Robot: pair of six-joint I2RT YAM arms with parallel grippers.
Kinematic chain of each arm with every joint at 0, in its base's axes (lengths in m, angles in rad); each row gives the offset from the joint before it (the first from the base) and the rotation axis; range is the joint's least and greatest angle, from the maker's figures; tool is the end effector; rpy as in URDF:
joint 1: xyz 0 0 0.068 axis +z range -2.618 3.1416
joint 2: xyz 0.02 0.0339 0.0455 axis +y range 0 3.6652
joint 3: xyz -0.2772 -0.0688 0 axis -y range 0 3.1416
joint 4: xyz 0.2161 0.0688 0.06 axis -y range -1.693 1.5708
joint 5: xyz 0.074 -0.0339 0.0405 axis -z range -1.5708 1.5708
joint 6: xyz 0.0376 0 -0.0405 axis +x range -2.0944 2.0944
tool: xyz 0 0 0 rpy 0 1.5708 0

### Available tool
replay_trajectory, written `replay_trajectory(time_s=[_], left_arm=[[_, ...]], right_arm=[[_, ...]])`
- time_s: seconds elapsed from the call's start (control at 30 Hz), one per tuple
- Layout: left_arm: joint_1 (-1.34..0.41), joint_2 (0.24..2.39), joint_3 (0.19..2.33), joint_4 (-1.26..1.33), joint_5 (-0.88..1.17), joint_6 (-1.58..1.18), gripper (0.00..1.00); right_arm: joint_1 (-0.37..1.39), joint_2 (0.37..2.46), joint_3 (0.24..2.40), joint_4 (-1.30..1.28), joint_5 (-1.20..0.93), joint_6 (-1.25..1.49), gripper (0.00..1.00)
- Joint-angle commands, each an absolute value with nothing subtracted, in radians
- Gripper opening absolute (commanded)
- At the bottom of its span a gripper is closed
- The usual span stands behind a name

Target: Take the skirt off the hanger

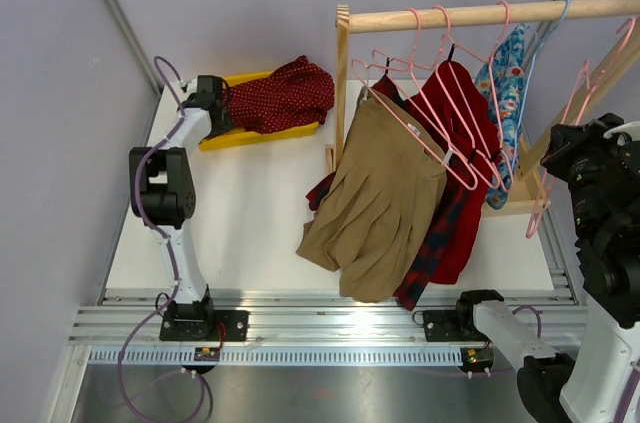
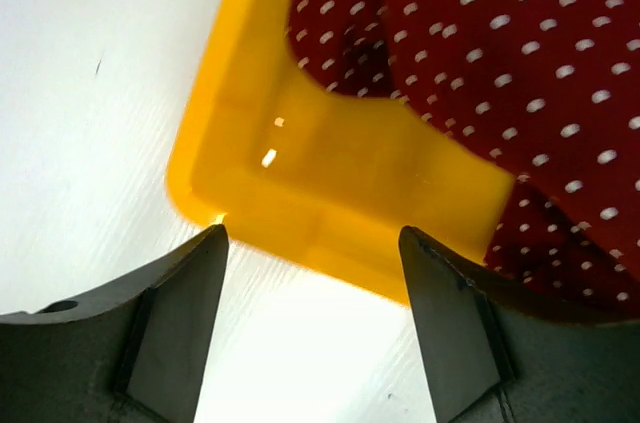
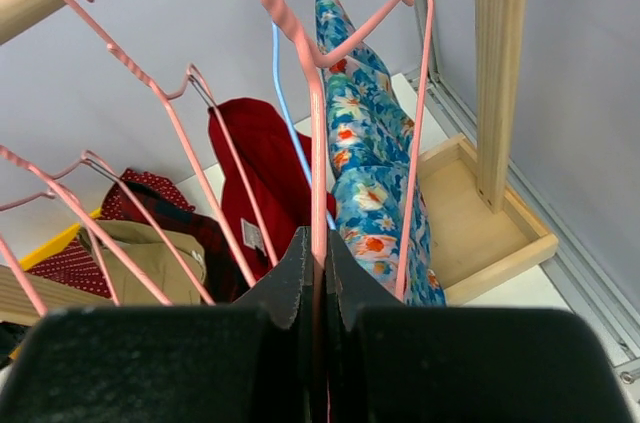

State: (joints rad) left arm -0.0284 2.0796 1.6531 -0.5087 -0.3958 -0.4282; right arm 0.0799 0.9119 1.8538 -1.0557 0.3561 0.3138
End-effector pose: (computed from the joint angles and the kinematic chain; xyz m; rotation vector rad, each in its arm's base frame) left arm 0.4414 0.0020 0.2333 -0.6379 2.3434 0.2929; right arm 0.0383 -0.0101 0.5303 0.4574 1.6139 -0.0033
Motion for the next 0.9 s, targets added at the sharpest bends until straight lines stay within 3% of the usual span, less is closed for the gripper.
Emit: replay_trajectory(time_s=[0.0, 0.27, 0.43, 0.5, 0.63, 0.87], left_arm=[[0.011, 2.022, 1.541, -0.575, -0.336, -0.567, 0.72], [0.129, 1.732, 1.155, -0.503, -0.412, -0.664, 0.71], [0.167, 1.481, 1.062, -0.545, -0.496, -0.672, 0.72], [0.175, 1.413, 1.074, -0.548, -0.459, -0.638, 0.77], [0.17, 1.333, 1.169, -0.561, -0.259, -0.546, 0.99], [0.141, 1.146, 1.298, -0.642, -0.035, -0.296, 0.99]], right_arm=[[0.089, 0.897, 1.87, -0.994, 0.316, 0.347, 0.0], [0.089, 0.89, 1.907, -1.017, 0.262, 0.37, 0.0], [0.089, 0.887, 1.934, -1.029, 0.239, 0.379, 0.0], [0.089, 0.891, 1.95, -1.035, 0.247, 0.373, 0.0], [0.089, 0.92, 1.934, -1.002, 0.317, 0.339, 0.0], [0.089, 0.994, 1.858, -0.904, 0.374, 0.276, 0.0]])
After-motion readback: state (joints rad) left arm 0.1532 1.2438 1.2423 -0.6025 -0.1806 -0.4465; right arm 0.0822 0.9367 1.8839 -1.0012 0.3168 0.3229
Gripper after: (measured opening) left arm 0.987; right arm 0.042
